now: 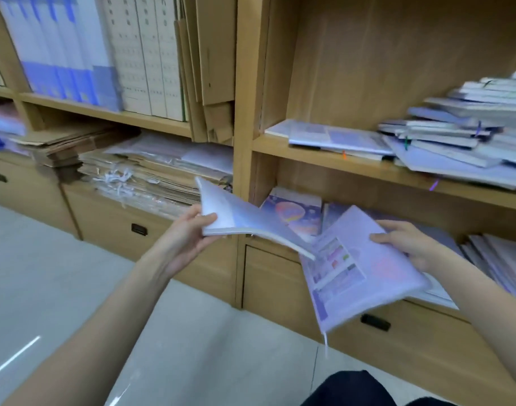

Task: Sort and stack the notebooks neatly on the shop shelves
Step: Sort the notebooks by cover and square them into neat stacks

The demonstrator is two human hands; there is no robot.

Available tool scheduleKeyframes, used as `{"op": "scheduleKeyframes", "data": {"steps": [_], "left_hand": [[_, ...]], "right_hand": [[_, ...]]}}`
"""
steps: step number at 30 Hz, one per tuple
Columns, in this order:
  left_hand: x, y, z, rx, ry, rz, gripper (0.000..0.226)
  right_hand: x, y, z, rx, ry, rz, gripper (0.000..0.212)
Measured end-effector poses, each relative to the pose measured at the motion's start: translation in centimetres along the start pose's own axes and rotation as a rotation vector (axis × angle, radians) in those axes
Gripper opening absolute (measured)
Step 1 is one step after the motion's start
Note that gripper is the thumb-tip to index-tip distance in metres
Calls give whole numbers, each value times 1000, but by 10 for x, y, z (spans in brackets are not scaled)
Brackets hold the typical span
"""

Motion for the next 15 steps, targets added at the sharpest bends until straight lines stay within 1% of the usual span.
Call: {"op": "scheduleKeyframes", "data": {"steps": [3,5,7,9,11,12,14,15], "left_hand": [[-30,29,-11,166,76,-15,16],[-48,41,-23,292,134,-18,18],[-65,52,-50,396,124,-42,14],[-80,61,-87,465,54,-37,20],[-93,68,-128,480,-74,12,32],[-97,71,-149,460,-152,54,33],[-97,73,-185,360,-315,141,20],[-95,72,-197,322,-359,183,16]], "right_hand": [[-3,-27,-1,-107,-24,139,26],[-3,-37,-4,-175,-67,193,28],[-5,-48,1,-236,-104,235,31],[-8,-58,14,-289,-110,275,33],[-15,-61,28,-309,-79,295,34],[-19,-56,35,-306,-52,279,35],[-24,-43,52,-281,23,244,41],[-23,-41,61,-276,52,255,44]]}}
Point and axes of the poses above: each hand's wrist, its own x-axis away from the middle knuckle, its own y-axis out of the palm, z = x × y, the point moved 10 cm from there along -x, towards the middle knuckle, and after that the axes turned 13 degrees about -z, right-handed, at the moved point
